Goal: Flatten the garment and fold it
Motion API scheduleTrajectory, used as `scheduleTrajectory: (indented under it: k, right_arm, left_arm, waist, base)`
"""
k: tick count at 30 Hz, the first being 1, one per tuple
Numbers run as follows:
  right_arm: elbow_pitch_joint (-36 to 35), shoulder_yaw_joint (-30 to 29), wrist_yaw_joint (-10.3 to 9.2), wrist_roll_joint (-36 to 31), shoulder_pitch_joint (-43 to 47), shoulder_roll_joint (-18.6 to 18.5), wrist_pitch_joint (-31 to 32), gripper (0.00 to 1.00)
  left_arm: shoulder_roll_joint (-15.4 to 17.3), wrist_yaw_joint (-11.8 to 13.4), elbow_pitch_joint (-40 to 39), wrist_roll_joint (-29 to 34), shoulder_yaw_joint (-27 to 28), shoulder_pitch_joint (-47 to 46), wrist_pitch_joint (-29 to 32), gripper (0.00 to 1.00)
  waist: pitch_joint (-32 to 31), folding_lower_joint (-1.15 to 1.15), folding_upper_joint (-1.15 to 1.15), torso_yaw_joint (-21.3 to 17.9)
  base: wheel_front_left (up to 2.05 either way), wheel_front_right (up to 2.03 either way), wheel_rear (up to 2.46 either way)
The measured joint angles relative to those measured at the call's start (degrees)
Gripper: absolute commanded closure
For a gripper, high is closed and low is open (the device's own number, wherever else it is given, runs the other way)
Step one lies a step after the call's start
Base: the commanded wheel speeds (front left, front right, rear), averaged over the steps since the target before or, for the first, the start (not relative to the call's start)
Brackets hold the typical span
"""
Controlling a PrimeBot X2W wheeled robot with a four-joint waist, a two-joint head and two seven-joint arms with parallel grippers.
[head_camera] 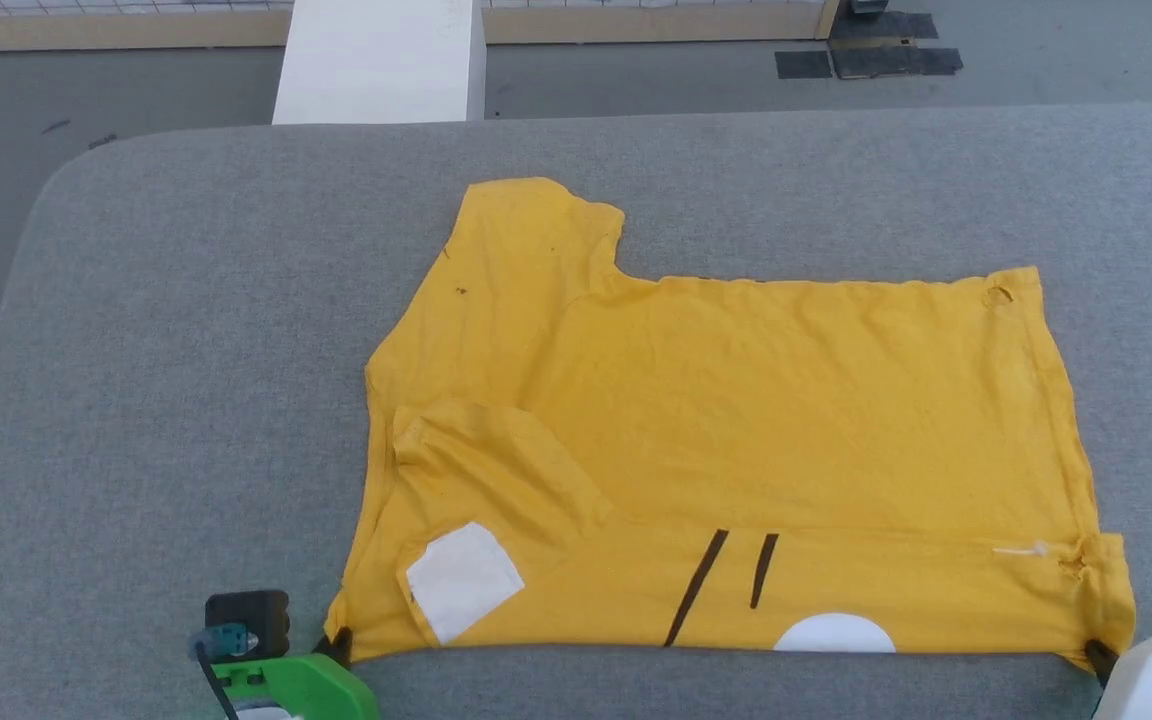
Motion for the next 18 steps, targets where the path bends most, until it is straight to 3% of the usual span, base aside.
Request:
scheduleTrajectory:
  k: [6,7,8,9,15,18]
  right_arm:
    - [5.5,0.1,0.03,-0.8,-1.6,-0.2,-4.3,1.0]
    - [5.9,0.1,0.03,-0.5,-1.7,-0.2,-5.3,0.65]
    - [6.1,0.3,0.02,-0.4,-1.6,-0.2,-6.2,0.18]
    - [6.1,0.6,0.02,-0.3,-1.6,-0.2,-6.8,0.0]
    - [1.5,2.7,-0.01,0.6,-1.1,-0.1,-14.4,0.0]
    - [-2.5,4.9,-0.02,0.7,-1.1,-0.2,-19.8,0.0]
  left_arm:
    - [-0.4,-2.2,4.1,-0.7,-0.3,-1.6,-1.6,1.0]
    - [-0.7,-2.3,4.6,-0.8,-0.2,-1.7,-2.4,0.65]
    - [-0.9,-2.6,5.0,-0.9,-0.2,-1.7,-2.8,0.0]
    - [-0.9,-2.8,5.2,-1.0,-0.2,-1.7,-3.0,0.0]
    - [-0.5,-5.4,3.8,-1.6,0.3,-2.7,-5.8,0.0]
    - [1.9,-7.2,2.4,0.1,0.5,-5.2,-8.3,0.0]
  waist:
    - [0.1,0.0,0.0,0.0]
    - [-0.1,0.0,0.0,0.0]
    - [-0.4,0.0,0.0,-0.1]
    - [-0.6,0.0,0.0,-0.1]
    - [-2.2,0.0,0.0,-0.5]
    - [-2.2,0.0,0.0,-1.2]
  base:
    - [0.0,0.0,0.0]
    - [0.0,0.0,0.0]
    - [0.0,0.0,0.0]
    - [0.0,0.0,0.0]
    - [0.0,0.0,0.0]
    - [0.0,0.0,0.0]
